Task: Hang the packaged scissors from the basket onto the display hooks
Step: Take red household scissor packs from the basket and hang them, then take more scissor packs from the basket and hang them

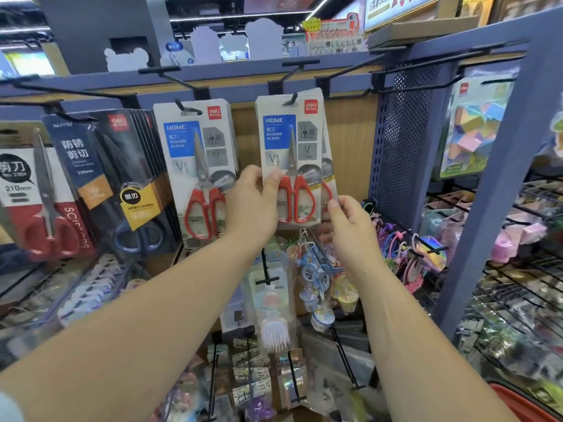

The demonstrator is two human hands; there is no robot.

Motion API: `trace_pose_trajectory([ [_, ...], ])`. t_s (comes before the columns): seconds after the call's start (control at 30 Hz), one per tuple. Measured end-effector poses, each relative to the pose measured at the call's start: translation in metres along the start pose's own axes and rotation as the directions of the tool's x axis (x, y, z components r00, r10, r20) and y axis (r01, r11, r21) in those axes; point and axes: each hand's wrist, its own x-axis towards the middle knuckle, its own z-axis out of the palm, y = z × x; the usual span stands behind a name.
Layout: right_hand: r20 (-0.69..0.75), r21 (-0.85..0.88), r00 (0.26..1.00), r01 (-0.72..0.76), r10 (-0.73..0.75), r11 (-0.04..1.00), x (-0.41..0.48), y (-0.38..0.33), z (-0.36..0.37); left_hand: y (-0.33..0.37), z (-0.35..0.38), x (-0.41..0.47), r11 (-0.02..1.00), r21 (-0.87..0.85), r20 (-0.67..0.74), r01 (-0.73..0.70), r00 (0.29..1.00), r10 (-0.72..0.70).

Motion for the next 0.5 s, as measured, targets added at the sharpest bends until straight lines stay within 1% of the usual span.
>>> trace_pose_trajectory([
  [0.1, -0.034, -0.034, 0.999, -0.015, 0.014, 0.999, -0.017, -0.003, -0.012, -0.010, -0.002, -0.010, 0.999, 0.029, 0.002, -0.014, 1.000, 0.014],
  [0.17, -0.045, -0.083, 0.998, -0.047, 0.044, 0.995, -0.031, -0.005, -0.020, -0.019, -0.005, -0.020, 1.000, 0.009, 0.040, -0.018, 0.999, 0.018],
  [0.3, -0.063, -0.167, 0.987, -0.159, 0.151, 0.973, -0.070, -0.004, -0.037, -0.027, -0.018, -0.046, 0.999, -0.023, 0.135, -0.029, 0.990, 0.032],
  [0.4, -0.141, -0.229, 0.964, -0.255, 0.227, 0.940, -0.113, 0.007, -0.052, -0.036, -0.030, -0.076, 0.996, -0.022, 0.156, -0.090, 0.983, 0.092],
  [0.5, -0.216, -0.325, 0.924, -0.371, 0.314, 0.870, -0.165, 0.037, -0.072, -0.053, -0.034, -0.114, 0.983, 0.036, 0.221, -0.182, 0.960, 0.170],
])
